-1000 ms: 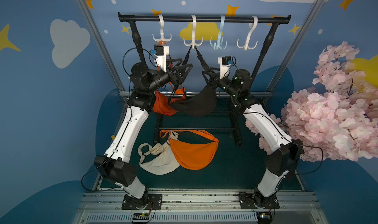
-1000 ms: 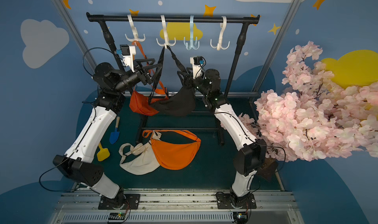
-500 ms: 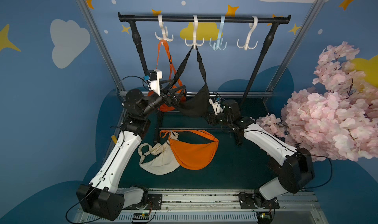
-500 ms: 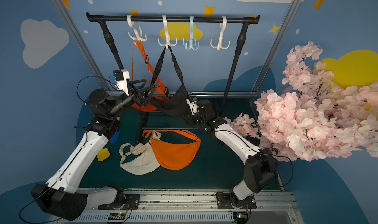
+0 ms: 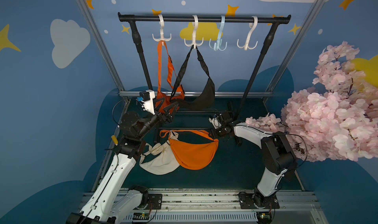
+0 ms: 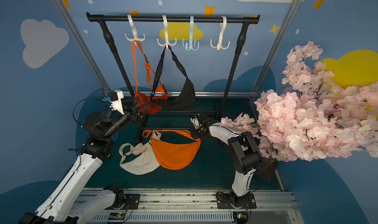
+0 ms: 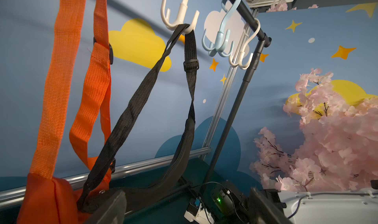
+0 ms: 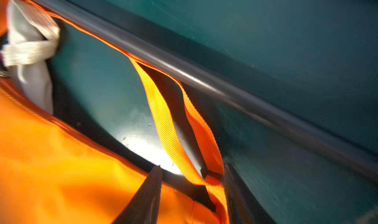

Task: Hang the bag on a hook
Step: Pick up the bag from the center of the board.

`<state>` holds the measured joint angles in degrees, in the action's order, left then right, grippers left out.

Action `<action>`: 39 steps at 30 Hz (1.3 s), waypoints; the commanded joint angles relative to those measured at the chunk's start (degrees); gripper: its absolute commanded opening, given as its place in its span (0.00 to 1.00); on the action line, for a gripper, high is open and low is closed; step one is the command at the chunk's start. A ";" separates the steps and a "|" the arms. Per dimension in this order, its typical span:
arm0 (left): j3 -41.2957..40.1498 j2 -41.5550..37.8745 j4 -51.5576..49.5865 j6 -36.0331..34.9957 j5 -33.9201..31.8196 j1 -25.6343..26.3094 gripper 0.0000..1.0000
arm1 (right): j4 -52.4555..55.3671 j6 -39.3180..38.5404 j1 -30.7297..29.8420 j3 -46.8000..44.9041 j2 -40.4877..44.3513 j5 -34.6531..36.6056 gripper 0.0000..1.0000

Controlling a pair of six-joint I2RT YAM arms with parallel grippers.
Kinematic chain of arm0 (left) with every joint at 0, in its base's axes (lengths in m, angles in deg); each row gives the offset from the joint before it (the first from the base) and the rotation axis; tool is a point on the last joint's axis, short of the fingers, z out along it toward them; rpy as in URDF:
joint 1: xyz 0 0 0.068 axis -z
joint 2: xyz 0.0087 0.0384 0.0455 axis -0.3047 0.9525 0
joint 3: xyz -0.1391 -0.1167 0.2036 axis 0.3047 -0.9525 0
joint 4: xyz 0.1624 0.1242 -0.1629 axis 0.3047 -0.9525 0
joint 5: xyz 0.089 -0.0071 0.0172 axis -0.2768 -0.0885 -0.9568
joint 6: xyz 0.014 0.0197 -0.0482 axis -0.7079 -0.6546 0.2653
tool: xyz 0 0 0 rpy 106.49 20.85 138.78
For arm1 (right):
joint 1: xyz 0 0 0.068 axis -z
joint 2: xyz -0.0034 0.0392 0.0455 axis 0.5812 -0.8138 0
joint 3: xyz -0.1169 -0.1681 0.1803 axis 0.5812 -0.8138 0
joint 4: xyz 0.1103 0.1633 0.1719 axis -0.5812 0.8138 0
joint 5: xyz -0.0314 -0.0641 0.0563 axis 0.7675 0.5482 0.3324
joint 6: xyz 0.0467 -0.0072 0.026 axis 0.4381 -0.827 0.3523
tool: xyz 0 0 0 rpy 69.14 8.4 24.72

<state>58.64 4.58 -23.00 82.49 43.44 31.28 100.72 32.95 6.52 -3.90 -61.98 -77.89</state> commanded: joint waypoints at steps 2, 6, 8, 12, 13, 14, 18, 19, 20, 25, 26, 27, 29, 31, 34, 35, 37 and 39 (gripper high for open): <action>-2.11 -2.66 -2.63 0.20 -1.53 -0.31 0.92 | 0.34 -0.18 0.23 1.86 -2.79 0.16 0.48; -3.66 -4.49 -4.26 -0.69 -3.18 -0.63 0.93 | 0.60 -0.39 0.17 2.08 -4.57 1.32 0.44; -3.77 -4.60 -5.01 -0.88 -3.22 -0.79 0.93 | 0.52 -0.35 0.06 1.72 -4.81 1.77 0.42; -3.96 -3.95 -5.24 -0.76 -2.69 -1.06 0.93 | 0.34 -0.37 -0.13 1.38 -5.30 3.00 0.34; -4.09 -3.83 -5.16 -0.74 -2.60 -1.11 0.93 | 0.34 -0.43 -0.13 1.51 -5.46 3.20 0.30; -4.30 -3.59 -5.06 -0.82 -2.59 -1.15 0.93 | 0.38 -0.43 -0.08 1.64 -5.66 3.38 0.25; -4.92 -2.61 -5.23 -0.95 -2.41 -1.25 0.93 | 1.05 -1.06 -0.17 2.84 -6.24 3.46 0.21; -5.12 -2.48 -5.31 -0.97 -2.25 -1.32 0.93 | 1.44 -1.42 -0.17 3.23 -6.35 2.82 0.26; -5.27 -2.40 -5.33 -0.94 -2.16 -1.38 0.93 | 1.57 -1.74 -0.32 3.28 -6.26 2.36 0.35; -5.98 -2.40 -5.37 -0.98 -1.97 -1.50 0.93 | 1.59 -2.63 -1.09 4.11 -6.65 3.36 0.47; -6.06 -2.40 -5.41 -0.91 -1.90 -1.58 0.93 | 1.89 -2.53 -1.13 4.70 -7.19 3.64 0.47; -6.07 -2.40 -5.41 -0.93 -1.95 -1.59 0.93 | 2.09 -2.46 -1.23 5.19 -7.66 3.75 0.47; -6.26 -2.36 -5.67 -0.99 -1.89 -1.68 0.93 | 2.53 -2.37 -1.44 6.09 -8.64 4.02 0.45; -6.54 -2.48 -6.18 -1.00 -1.66 -1.67 0.94 | 2.66 -2.37 -1.67 6.46 -9.26 4.28 0.40; -7.97 -3.14 -7.02 -1.36 -1.83 -1.76 0.94 | 3.05 -1.68 -1.91 7.17 -9.98 4.79 0.22; -8.84 -3.48 -7.18 -1.31 -2.04 -1.79 0.93 | 3.15 -1.49 -1.94 7.52 -10.08 4.94 0.16; -10.30 -4.19 -7.44 -0.88 -2.22 -1.85 0.94 | 3.15 -1.24 -2.22 7.91 -9.96 5.45 0.04; -11.70 -4.94 -7.26 -0.32 -1.67 -1.89 0.93 | 3.13 -1.13 -2.27 8.20 -9.12 5.65 0.00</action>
<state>48.17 0.84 -29.44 82.12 41.15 29.73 102.20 31.35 4.64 2.87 -70.88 -73.39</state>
